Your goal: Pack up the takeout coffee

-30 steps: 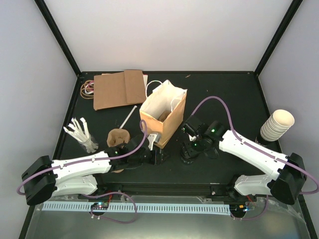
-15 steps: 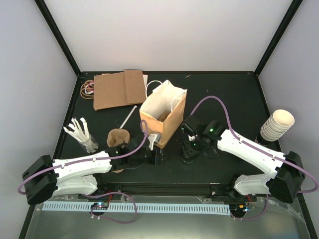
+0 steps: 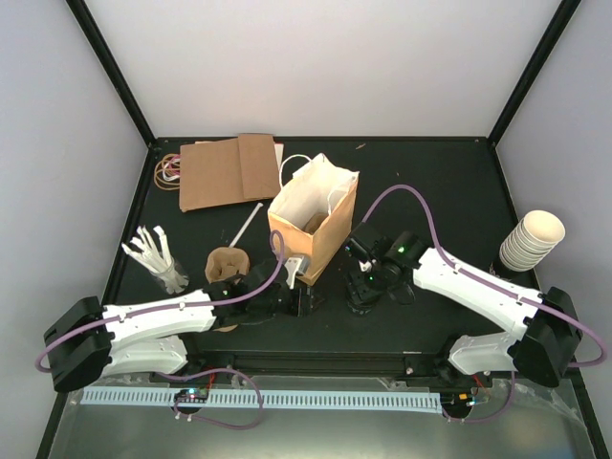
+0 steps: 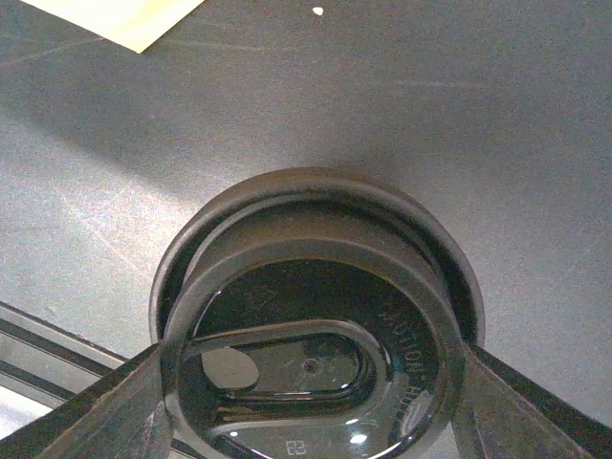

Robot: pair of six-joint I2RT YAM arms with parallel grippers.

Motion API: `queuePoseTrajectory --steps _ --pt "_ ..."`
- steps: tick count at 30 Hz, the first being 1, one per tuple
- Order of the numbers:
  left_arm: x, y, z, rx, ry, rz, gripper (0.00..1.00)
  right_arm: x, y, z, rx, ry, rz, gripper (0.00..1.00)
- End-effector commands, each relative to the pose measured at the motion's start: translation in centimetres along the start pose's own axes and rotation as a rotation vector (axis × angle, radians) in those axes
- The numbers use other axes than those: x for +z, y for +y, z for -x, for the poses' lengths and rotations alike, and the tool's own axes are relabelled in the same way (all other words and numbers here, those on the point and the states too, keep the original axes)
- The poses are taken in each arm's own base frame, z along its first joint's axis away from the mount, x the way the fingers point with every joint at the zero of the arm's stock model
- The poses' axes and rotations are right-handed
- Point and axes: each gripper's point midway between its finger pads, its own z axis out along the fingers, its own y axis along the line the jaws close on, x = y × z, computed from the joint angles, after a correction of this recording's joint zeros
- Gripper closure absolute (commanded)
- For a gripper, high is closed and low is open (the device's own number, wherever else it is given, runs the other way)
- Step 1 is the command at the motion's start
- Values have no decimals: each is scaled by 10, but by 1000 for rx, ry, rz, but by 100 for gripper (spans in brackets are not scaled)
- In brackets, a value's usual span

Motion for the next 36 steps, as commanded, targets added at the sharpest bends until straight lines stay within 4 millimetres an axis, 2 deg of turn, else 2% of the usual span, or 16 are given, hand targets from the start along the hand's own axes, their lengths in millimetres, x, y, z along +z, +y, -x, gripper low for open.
queuePoseTrajectory --steps 1,10,26,36 --pt "1 -12 8 17 -20 -30 53 4 2 1 -21 -8 -5 25" --pt "3 -13 8 19 -13 -29 53 7 3 0 -27 -1 -5 25" --pt "5 -15 10 23 -14 -32 53 -15 0 7 -25 -54 -30 25" --pt "6 -17 10 26 -12 -35 53 -13 -5 3 -8 -55 -47 25"
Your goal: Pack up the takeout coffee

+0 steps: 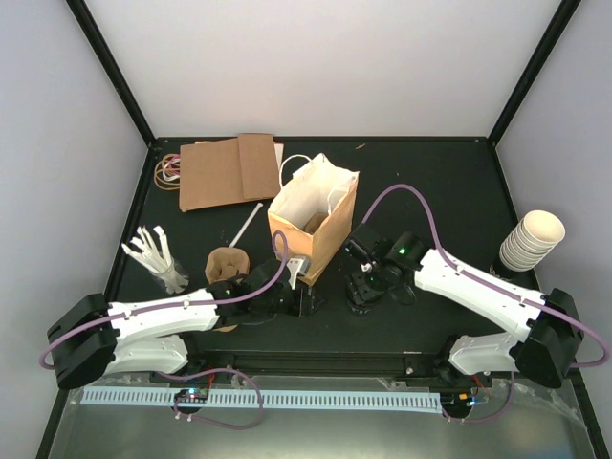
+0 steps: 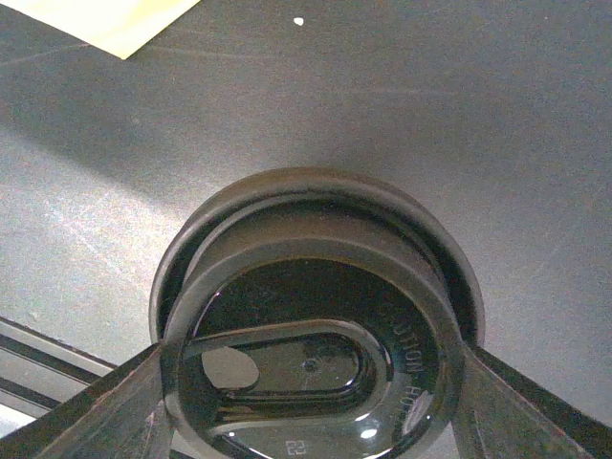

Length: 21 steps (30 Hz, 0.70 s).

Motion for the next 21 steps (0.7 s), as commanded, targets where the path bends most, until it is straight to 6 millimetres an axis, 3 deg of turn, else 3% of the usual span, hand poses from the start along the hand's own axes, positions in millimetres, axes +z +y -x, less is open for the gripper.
queuePoseTrajectory --steps 1,21 --pt "-1 -23 14 31 -29 -55 54 -8 -3 2 7 -32 -11 25" --pt "3 -25 14 31 -21 -59 54 4 1 -3 3 -15 8 25"
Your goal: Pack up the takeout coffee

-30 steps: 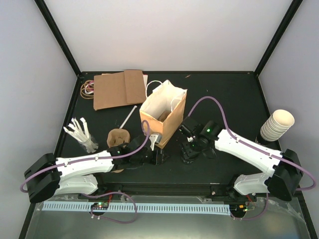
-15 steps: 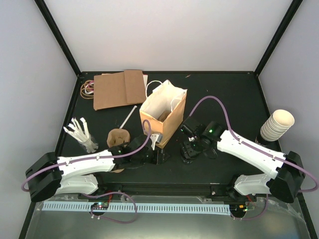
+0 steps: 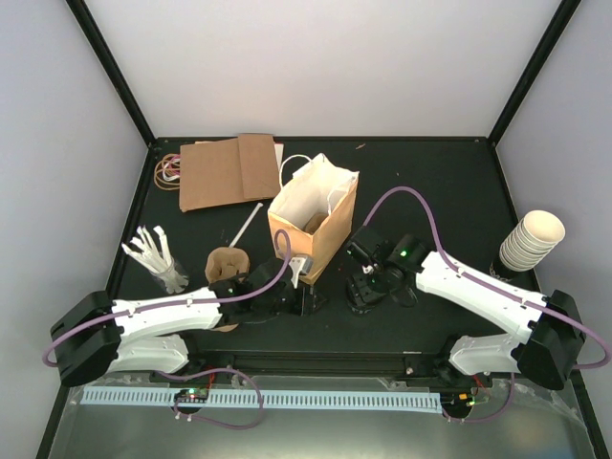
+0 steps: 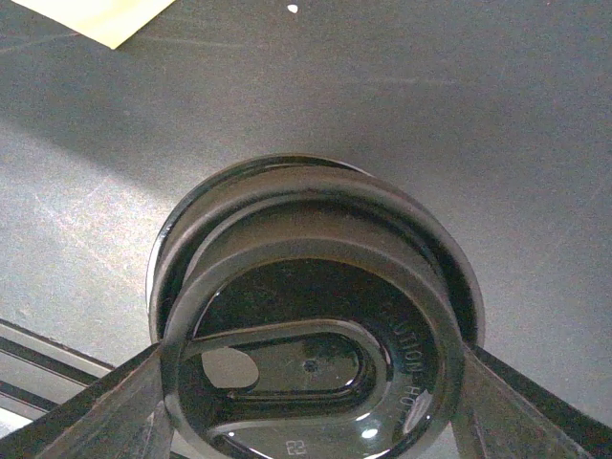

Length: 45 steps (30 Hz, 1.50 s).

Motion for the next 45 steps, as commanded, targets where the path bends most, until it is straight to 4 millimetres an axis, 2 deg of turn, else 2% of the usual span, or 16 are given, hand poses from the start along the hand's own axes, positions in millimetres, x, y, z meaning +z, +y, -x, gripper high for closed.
queuePoseTrajectory --steps 1,14,45 --pt "1 -22 12 30 -20 -58 54 1 4 3 -2 -20 14 25" --pt "2 -24 13 31 -20 -62 55 -2 6 4 -9 -21 26 25" --pt "10 -25 13 34 -7 -61 55 15 12 -2 -34 30 43 25"
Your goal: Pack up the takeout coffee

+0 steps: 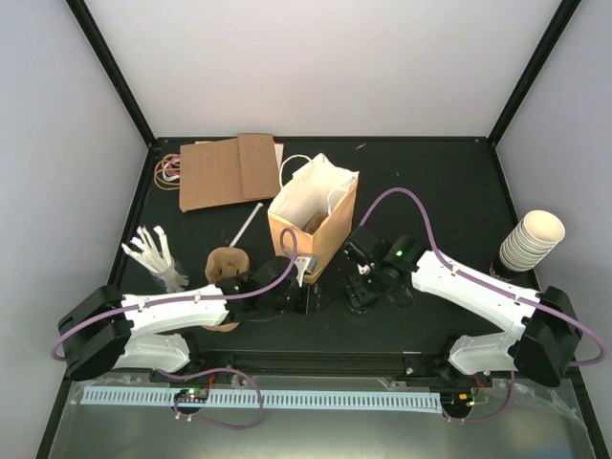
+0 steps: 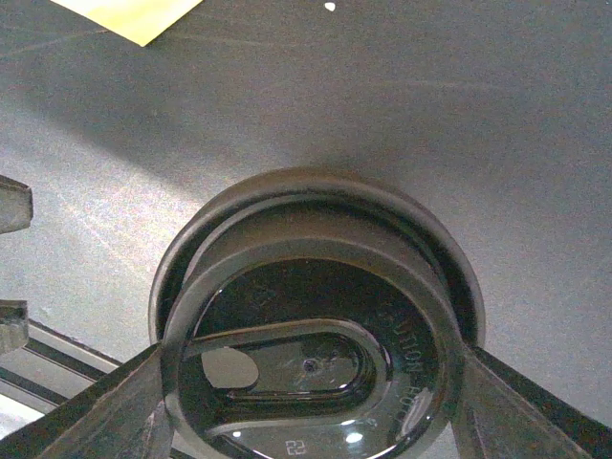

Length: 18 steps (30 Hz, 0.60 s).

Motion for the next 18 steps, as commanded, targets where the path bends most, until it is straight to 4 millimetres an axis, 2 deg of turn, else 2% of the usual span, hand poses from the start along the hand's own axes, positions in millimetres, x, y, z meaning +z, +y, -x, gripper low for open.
queuePoseTrajectory --steps 1,18 --pt "-1 -23 14 37 -31 -59 55 7 1 -5 -24 22 -3 25" --pt "5 -24 16 39 -29 -57 55 13 -5 -12 -28 53 -31 25"
